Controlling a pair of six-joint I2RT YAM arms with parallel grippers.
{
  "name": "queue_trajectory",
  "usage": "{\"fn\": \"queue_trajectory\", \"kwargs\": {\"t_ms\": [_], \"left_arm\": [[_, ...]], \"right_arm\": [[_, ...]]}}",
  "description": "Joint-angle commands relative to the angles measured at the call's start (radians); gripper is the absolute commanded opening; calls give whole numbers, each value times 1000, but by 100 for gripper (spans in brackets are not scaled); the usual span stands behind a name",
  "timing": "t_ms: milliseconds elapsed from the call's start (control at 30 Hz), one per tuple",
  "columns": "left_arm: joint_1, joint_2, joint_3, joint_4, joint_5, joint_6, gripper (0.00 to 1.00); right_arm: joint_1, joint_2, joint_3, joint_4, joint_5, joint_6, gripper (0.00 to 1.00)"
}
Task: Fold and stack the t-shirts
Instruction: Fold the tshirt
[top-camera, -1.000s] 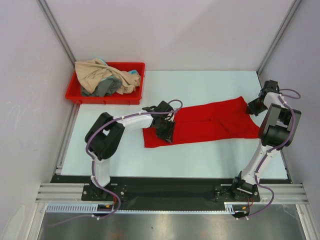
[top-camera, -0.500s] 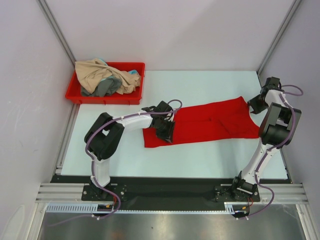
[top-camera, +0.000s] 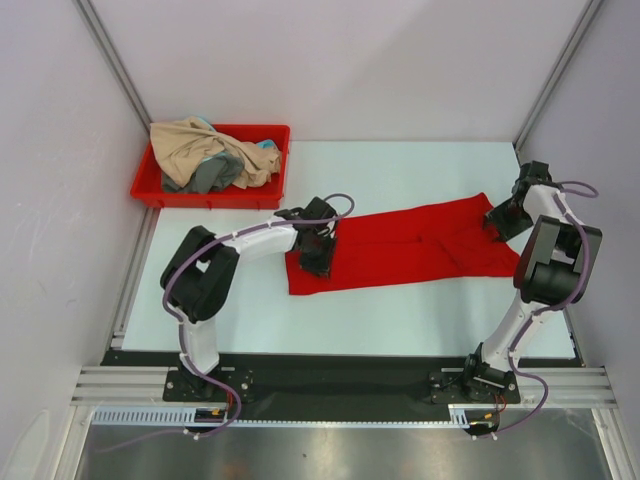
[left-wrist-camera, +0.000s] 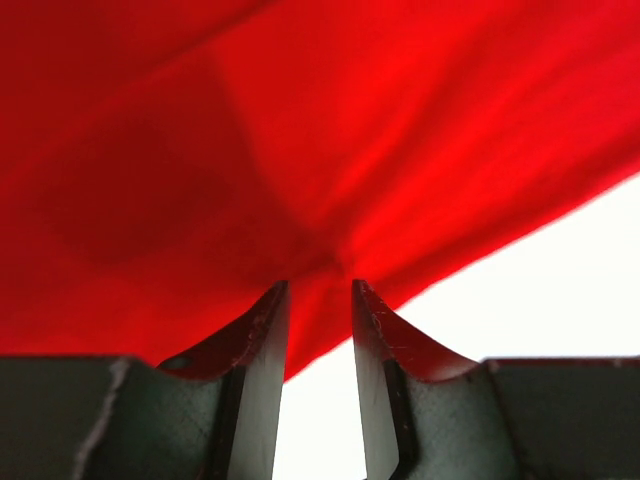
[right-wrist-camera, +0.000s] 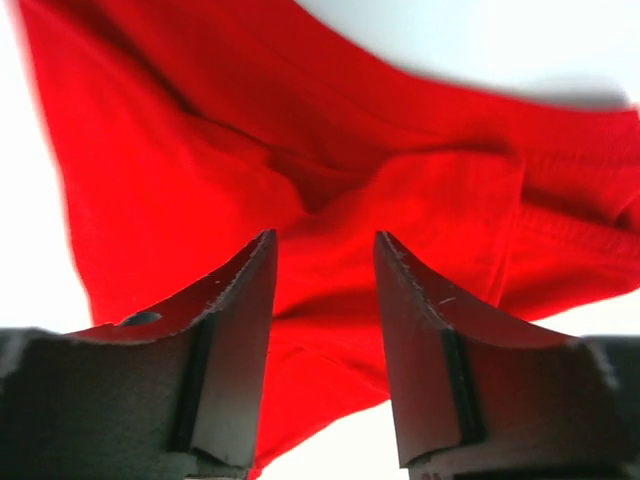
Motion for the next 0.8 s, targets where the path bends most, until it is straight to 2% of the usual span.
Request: {"fn": "queue_trajectory", "kwargs": {"t_ms": [0,233,567,633,767], "left_arm": [[34,-50,2,-40,-66,44,37],[104,-11,-27,-40,-58,61,36],[104,-22,-80,-3,-17,44,35],[104,-17,-77,-4,-16,47,36],[104,-13,-74,-7,-11,50,35]], "right_arm": [[17,-1,-13,10,6,49,47],[21,59,43,21,17,61,42],[12,81,84,21,21,38,53],[12,88,93,22,23,33,54],[17,116,106,25,17,30,48]]}}
